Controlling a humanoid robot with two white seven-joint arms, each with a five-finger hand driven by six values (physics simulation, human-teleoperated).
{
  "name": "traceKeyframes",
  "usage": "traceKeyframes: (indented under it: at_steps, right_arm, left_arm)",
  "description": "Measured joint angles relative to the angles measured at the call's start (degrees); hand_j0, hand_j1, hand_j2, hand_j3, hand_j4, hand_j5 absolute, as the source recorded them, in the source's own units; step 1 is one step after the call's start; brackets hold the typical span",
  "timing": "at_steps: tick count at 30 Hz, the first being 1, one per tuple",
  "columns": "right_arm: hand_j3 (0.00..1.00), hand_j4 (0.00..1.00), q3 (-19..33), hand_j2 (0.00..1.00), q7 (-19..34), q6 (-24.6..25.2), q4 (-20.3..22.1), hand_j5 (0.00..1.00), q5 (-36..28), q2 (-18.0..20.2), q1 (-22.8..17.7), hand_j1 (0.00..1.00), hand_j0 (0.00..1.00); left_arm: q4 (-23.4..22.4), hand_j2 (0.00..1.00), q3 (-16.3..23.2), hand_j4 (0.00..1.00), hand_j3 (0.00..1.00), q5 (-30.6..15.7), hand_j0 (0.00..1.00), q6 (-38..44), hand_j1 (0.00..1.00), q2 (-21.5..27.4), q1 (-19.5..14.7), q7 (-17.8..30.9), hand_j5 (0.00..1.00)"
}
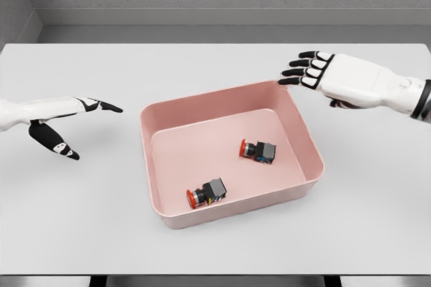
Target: Put the industrial switch in the basket with both arms
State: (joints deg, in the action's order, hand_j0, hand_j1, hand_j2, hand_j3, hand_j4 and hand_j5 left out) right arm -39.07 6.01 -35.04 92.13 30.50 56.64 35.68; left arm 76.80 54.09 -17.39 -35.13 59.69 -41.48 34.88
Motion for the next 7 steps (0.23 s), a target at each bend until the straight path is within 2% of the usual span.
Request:
traceKeyframes:
  at_steps: [7]
  right_arm:
    - [1.00,1.00,2.0,1.00,-0.1,0.0,-3.6,1.00,0.0,1.5,-1.2,1.00,1.00]
  left_arm:
    - [0.0,1.00,0.0,1.00,1.00,0.2,1.00,0.0,1.00,-0.1,0.0,0.1,1.00]
